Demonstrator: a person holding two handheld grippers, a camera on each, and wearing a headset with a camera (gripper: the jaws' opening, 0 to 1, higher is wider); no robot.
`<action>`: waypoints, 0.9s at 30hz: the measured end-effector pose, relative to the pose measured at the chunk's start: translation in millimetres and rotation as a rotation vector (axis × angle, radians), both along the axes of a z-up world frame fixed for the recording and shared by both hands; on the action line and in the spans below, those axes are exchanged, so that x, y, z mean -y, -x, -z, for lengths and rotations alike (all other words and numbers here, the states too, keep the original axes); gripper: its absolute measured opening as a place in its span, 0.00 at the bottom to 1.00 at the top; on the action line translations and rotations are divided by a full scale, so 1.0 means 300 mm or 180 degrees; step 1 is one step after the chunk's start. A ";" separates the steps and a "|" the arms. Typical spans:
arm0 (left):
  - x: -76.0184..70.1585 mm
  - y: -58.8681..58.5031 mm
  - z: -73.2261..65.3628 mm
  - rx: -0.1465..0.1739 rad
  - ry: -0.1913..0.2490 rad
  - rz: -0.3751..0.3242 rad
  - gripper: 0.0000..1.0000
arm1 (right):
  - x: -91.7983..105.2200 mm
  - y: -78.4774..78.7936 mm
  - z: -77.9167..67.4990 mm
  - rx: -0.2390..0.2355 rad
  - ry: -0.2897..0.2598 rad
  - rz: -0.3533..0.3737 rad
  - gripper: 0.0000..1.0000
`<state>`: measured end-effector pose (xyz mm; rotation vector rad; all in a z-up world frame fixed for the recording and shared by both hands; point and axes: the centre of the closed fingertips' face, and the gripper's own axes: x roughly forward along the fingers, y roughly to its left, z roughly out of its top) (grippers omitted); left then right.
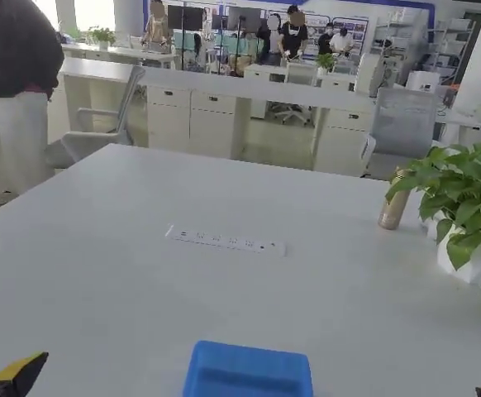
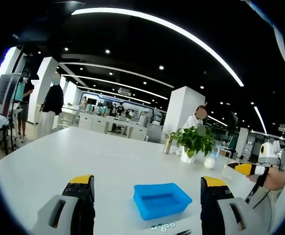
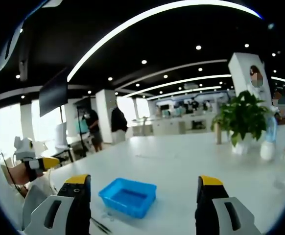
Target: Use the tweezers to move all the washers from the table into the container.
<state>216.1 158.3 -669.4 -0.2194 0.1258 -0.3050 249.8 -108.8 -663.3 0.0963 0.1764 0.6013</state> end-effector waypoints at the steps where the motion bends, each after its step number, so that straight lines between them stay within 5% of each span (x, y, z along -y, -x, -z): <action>1: 0.001 0.000 0.000 -0.0002 -0.0001 0.0004 0.91 | 0.000 0.000 0.000 -0.0001 -0.0001 0.0001 0.87; 27: 0.021 0.003 -0.008 -0.0047 -0.0005 0.0035 0.90 | 0.009 -0.006 0.010 -0.0021 0.0060 0.0039 0.87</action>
